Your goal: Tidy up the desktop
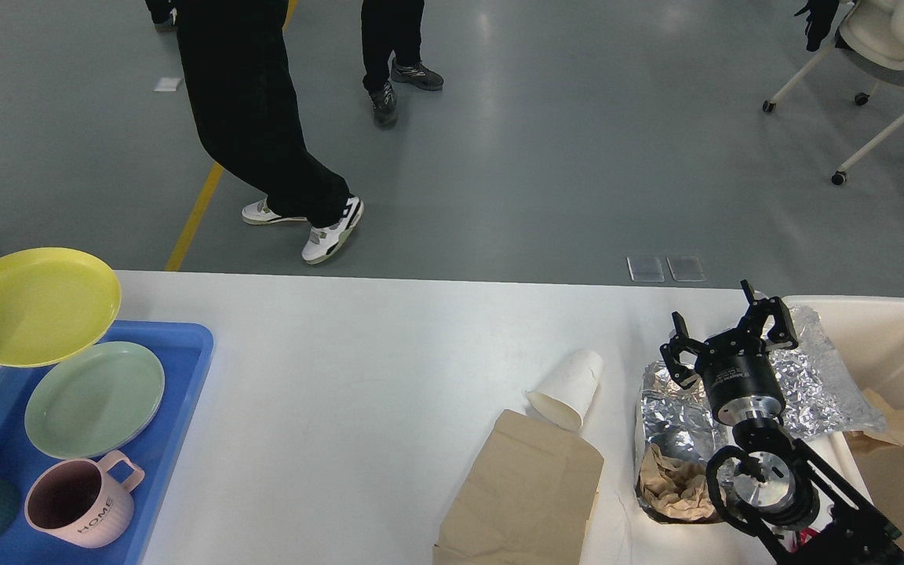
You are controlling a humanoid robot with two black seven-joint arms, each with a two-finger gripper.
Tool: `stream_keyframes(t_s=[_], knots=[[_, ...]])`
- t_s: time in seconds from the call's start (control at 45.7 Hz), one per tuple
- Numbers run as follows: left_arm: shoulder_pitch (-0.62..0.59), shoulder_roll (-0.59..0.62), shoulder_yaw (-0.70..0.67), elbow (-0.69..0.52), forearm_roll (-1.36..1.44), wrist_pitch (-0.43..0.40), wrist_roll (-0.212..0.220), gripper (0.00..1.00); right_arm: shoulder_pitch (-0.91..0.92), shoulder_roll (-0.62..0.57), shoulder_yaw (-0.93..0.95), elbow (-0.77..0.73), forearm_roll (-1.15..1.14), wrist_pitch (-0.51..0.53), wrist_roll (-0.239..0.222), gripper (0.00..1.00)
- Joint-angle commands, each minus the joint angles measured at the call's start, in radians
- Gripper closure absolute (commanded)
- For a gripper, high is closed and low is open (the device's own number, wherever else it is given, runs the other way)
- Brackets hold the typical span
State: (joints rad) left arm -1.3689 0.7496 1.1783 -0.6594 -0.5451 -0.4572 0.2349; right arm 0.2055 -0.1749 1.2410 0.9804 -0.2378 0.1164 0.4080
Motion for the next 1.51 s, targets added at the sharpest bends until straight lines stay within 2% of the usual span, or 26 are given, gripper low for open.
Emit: stream_keyframes(t_s=[0.0, 0.131, 0.722, 0.787, 0.875, 0.897, 0.918, 0.962, 1.071, 1.225, 1.487], knots=[[0.169, -0.016, -0.17, 0.09, 0.079, 0.048, 0.0, 1.0, 0.0, 0.0, 0.0, 0.0, 0.0, 0.0, 0.0, 0.0], [0.267, -0.039, -0.287, 0.093, 0.163, 0.051, -0.012, 1.0, 0.0, 0.0, 0.0, 0.0, 0.0, 0.0, 0.0, 0.0], [0.286, -0.059, -0.289, 0.04, 0.203, 0.055, -0.008, 0.98, 0.0, 0.0, 0.0, 0.0, 0.0, 0.0, 0.0, 0.0], [0.286, -0.059, -0.289, 0.04, 0.203, 0.066, -0.006, 0.9, 0.0, 0.0, 0.0, 0.0, 0.0, 0.0, 0.0, 0.0], [0.284, -0.061, -0.29, 0.04, 0.203, 0.089, -0.009, 0.74, 0.0, 0.0, 0.0, 0.0, 0.0, 0.0, 0.0, 0.0], [0.284, -0.061, -0.292, 0.04, 0.203, 0.094, -0.011, 0.69, 0.0, 0.0, 0.0, 0.0, 0.0, 0.0, 0.0, 0.0], [0.284, -0.061, -0.292, 0.041, 0.203, 0.101, -0.012, 0.56, 0.0, 0.0, 0.0, 0.0, 0.0, 0.0, 0.0, 0.0], [0.284, -0.061, -0.293, 0.041, 0.203, 0.106, -0.012, 0.42, 0.0, 0.0, 0.0, 0.0, 0.0, 0.0, 0.0, 0.0], [0.284, -0.059, -0.296, 0.041, 0.203, 0.106, -0.003, 0.2, 0.0, 0.0, 0.0, 0.0, 0.0, 0.0, 0.0, 0.0], [0.281, -0.058, -0.298, 0.041, 0.205, 0.092, 0.0, 0.06, 0.0, 0.0, 0.0, 0.0, 0.0, 0.0, 0.0, 0.0], [0.228, -0.033, -0.333, 0.043, 0.205, 0.092, 0.0, 0.04, 0.0, 0.0, 0.0, 0.0, 0.0, -0.001, 0.0, 0.0]])
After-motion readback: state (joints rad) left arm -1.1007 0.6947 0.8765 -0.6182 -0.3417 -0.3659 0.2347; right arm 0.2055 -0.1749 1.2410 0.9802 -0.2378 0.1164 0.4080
